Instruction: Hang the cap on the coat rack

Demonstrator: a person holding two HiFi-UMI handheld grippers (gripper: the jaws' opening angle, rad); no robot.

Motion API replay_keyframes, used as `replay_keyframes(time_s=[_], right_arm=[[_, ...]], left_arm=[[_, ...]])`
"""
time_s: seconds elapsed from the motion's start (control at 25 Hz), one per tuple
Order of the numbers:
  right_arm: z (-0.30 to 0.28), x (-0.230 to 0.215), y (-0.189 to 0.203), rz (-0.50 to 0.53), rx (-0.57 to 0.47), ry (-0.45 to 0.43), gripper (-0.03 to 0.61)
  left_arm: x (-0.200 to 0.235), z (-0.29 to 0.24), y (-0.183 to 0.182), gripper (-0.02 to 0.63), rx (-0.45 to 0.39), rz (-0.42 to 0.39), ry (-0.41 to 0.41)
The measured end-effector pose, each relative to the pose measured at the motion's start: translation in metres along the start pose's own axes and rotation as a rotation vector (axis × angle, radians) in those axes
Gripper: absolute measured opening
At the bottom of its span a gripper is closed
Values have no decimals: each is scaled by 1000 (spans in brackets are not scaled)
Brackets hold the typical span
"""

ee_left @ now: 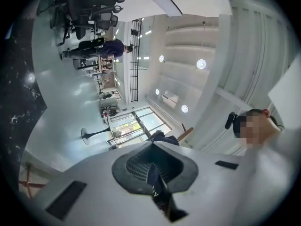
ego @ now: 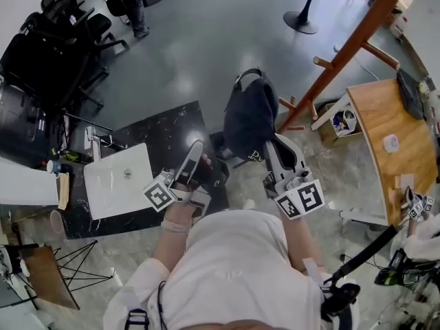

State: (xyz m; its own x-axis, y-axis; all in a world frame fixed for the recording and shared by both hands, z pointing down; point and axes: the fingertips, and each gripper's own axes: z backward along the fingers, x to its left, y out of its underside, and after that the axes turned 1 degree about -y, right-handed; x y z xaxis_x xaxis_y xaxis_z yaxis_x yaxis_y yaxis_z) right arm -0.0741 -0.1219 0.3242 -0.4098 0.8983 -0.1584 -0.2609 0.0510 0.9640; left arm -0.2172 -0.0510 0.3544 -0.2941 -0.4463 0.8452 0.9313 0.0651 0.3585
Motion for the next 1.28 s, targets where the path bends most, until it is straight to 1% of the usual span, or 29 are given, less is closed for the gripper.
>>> replay_keyframes(time_s=[0.44,0.6,0.76,0.92,1.16,1.28], right_arm=[[74,-49,-37,75,-50,225,44],[99,-67,-43,87,-48,297,44],[117,-82,-41,88,-43,365,44],[122,-96,-36,82,-30,397,44],[115,-109,-16,55,15,405,44],[111,-121,-1,38,38,416,44]], left_arm=[[-8,-69,68,8,187,95,105],[-11,-90,95,8,242,130,135],[-10,-104,117,8,294,163,147],[-4,-116,132,8,328,185,151],[9,-123,146,8,361,213,134],[20,-127,151,8,383,195,136]])
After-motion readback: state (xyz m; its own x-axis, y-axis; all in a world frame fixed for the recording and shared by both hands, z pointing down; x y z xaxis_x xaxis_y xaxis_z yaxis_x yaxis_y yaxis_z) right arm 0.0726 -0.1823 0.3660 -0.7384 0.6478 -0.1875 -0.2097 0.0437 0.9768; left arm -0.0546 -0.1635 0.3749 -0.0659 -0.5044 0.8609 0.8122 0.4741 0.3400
